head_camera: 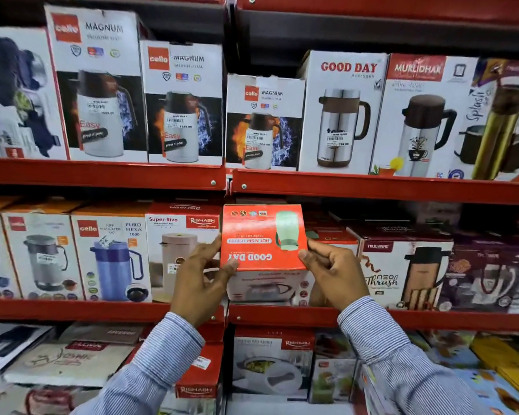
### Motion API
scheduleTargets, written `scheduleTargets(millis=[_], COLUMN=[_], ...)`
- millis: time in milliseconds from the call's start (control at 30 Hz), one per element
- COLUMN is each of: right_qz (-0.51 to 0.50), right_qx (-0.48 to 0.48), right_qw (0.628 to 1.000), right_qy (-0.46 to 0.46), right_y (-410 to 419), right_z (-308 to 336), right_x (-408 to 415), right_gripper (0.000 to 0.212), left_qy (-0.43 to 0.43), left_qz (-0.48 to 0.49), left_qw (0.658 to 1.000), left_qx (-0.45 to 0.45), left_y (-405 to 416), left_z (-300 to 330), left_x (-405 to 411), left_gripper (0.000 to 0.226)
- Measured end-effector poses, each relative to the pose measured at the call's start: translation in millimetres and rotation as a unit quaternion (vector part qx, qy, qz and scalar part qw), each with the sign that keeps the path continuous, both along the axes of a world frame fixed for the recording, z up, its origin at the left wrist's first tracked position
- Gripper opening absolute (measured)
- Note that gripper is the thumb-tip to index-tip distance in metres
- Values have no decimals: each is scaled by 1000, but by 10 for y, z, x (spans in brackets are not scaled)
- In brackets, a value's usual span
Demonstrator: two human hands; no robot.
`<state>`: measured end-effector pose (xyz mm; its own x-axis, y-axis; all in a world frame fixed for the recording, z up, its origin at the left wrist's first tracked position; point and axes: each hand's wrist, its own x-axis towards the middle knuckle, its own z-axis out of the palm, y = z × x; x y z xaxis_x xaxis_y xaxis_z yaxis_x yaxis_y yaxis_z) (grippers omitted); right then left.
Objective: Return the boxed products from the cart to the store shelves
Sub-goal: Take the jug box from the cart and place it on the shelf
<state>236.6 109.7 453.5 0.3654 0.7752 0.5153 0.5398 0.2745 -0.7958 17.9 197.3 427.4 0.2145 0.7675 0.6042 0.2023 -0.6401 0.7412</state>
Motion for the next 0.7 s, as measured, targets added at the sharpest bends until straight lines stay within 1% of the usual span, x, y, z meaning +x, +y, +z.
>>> scheduleTargets(millis=[100, 200, 267, 333, 400, 467, 500, 567, 633, 700], right_qz=[-11, -16, -13, -20, -35, -56, -67, -81, -95, -106], right_qx=[-10, -18, -10, -9, -9, -10, -10, -22, -51, -69], right_qw=[1000, 1000, 1000, 1000, 998, 993, 988, 975, 957, 935], right_qy=[-15, -10, -5, -10, -45, -107, -141, -208, -268, -331], right_y=[156, 299, 386, 468, 541, 608, 635, 677, 704, 730], right_z=[-16, -8, 2, 32, 76, 131, 162, 203, 220, 208], right_x=[43, 101, 138, 157, 168, 173, 176, 171, 149, 143], right_gripper=[39, 41, 41, 37, 26, 21, 22, 27, 33, 39], left_qy=[13, 14, 12, 43, 82, 106, 119, 159, 186, 199], left_qz=[9, 21, 33, 57, 77, 88, 94, 105, 108, 101], left_qw=[1000, 1000, 999, 997, 993, 990, 988, 980, 976, 974], left_qx=[-2, -8, -7, 5, 20, 31, 40, 52, 44, 32], left_y=[135, 218, 267, 331, 386, 426, 445, 462, 483, 508], left_z=[6, 72, 141, 207, 251, 258, 250, 233, 223, 212], left_x=[67, 132, 194, 269, 343, 408, 445, 507, 545, 580], left_gripper=[50, 46, 38, 31, 32, 37, 43, 61, 78, 86])
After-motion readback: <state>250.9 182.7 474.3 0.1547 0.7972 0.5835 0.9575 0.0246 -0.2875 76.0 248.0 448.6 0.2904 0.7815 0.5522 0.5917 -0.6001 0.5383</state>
